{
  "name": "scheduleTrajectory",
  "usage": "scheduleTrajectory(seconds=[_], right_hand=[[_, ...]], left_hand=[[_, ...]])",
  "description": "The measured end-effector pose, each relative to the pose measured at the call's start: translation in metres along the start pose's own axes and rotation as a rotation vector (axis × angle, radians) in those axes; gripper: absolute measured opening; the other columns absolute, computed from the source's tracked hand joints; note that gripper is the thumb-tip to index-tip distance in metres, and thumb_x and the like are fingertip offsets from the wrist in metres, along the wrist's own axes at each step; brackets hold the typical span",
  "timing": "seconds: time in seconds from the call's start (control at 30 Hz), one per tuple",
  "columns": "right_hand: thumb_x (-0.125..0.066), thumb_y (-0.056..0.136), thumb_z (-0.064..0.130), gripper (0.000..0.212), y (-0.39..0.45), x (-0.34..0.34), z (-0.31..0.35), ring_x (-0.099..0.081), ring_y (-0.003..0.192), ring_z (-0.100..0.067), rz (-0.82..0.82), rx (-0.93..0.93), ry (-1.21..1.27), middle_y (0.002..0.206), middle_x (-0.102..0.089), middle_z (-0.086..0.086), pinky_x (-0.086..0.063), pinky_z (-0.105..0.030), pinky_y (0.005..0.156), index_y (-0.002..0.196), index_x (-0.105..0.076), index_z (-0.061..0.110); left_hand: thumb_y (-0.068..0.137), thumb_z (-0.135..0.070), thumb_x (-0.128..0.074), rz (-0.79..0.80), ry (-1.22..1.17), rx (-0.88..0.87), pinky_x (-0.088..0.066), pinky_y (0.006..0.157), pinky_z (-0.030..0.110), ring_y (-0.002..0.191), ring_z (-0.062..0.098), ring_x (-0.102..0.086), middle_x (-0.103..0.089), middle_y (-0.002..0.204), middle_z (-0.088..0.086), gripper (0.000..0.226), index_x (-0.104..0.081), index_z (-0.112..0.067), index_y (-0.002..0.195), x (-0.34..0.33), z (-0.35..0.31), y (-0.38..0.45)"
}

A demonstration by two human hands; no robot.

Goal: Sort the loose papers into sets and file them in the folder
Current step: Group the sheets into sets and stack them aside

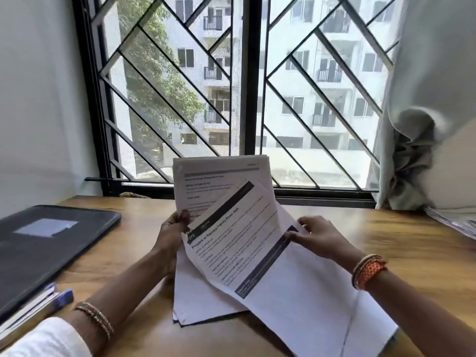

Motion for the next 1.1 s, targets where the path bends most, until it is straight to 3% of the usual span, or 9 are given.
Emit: scheduleTrajectory(seconds=[0.1,0.27,0.4,0.57,0.73,0.87,1.0,1.1], right_hand=[[-0.071,0.084,0.025,0.028,-0.001,0.0,-0.004,-0.042,0.052,-0.012,-0.001,-0.028,0.075,0.059,-0.051,-0.003,-0.029,-0.024,0.047,0.069,-0.063,0.002],[-0.072,0.083,0.024,0.031,0.001,0.009,-0.009,-0.045,0.057,-0.015,-0.056,-0.05,0.104,0.061,-0.053,-0.005,-0.031,-0.027,0.051,0.072,-0.064,-0.003],[-0.073,0.082,0.026,0.033,0.004,0.042,-0.027,-0.049,0.058,-0.018,-0.235,-0.055,0.017,0.059,-0.055,-0.004,-0.034,-0.03,0.053,0.057,-0.056,0.011],[-0.073,0.081,0.025,0.017,0.004,0.078,-0.076,-0.065,0.077,-0.028,-0.349,-0.15,0.124,0.077,-0.07,-0.011,-0.051,-0.039,0.065,0.075,-0.069,0.009],[-0.072,0.081,0.023,0.017,-0.001,0.091,-0.095,-0.062,0.07,-0.025,-0.434,-0.193,0.265,0.077,-0.07,-0.011,-0.054,-0.044,0.066,0.07,-0.065,0.013],[-0.069,0.074,0.034,0.023,-0.005,0.094,-0.089,-0.064,0.069,-0.029,-0.471,-0.152,0.287,0.074,-0.069,-0.012,-0.054,-0.049,0.064,0.074,-0.063,0.012],[-0.063,0.067,0.045,0.021,-0.007,0.096,-0.082,-0.066,0.073,-0.033,-0.49,-0.132,0.296,0.071,-0.069,-0.007,-0.056,-0.05,0.064,0.075,-0.064,0.026],[-0.066,0.075,0.039,0.011,-0.007,0.099,-0.083,-0.065,0.07,-0.029,-0.515,-0.112,0.291,0.07,-0.068,-0.004,-0.054,-0.05,0.064,0.076,-0.063,0.029]], left_hand=[[0.1,-0.007,-0.044,-0.001,0.027,-0.011,-0.056,0.048,0.029,0.056,0.018,-0.069,-0.073,0.072,0.003,0.019,-0.061,-0.014,0.097,0.0,0.0,-0.001],[0.1,-0.015,-0.045,-0.004,0.032,-0.033,-0.056,0.049,0.028,0.057,0.017,-0.069,-0.073,0.076,0.004,0.016,-0.061,-0.014,0.098,-0.002,-0.005,-0.005],[0.101,-0.017,-0.042,-0.032,0.06,-0.059,-0.055,0.047,0.025,0.056,0.013,-0.068,-0.068,0.089,0.005,0.019,-0.061,-0.016,0.097,-0.001,-0.01,-0.006],[0.102,-0.017,-0.041,-0.033,0.06,-0.078,-0.055,0.046,0.024,0.053,0.009,-0.067,-0.065,0.09,0.003,0.019,-0.059,-0.018,0.096,0.0,-0.015,-0.007],[0.101,-0.018,-0.044,-0.037,0.054,-0.074,-0.054,0.046,0.023,0.055,0.011,-0.068,-0.066,0.091,0.005,0.017,-0.06,-0.017,0.098,0.005,-0.01,-0.002],[0.1,-0.019,-0.045,-0.033,0.053,-0.079,-0.055,0.047,0.025,0.056,0.012,-0.068,-0.067,0.092,0.005,0.016,-0.061,-0.019,0.095,0.006,-0.008,0.002],[0.1,-0.019,-0.044,-0.029,0.07,-0.102,-0.056,0.048,0.024,0.056,0.009,-0.068,-0.065,0.093,0.003,0.018,-0.061,-0.019,0.094,0.006,-0.01,0.002],[0.1,-0.019,-0.044,-0.032,0.086,-0.116,-0.057,0.052,0.025,0.057,0.008,-0.068,-0.065,0.094,0.003,0.018,-0.061,-0.019,0.094,0.008,-0.012,0.003]])
Point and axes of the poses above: each hand's wrist, its own y-axis towards the middle knuckle, its own x-axis out of the back of the hand, z = x × y, the point moved 10 cm from there along y, towards the middle knuckle
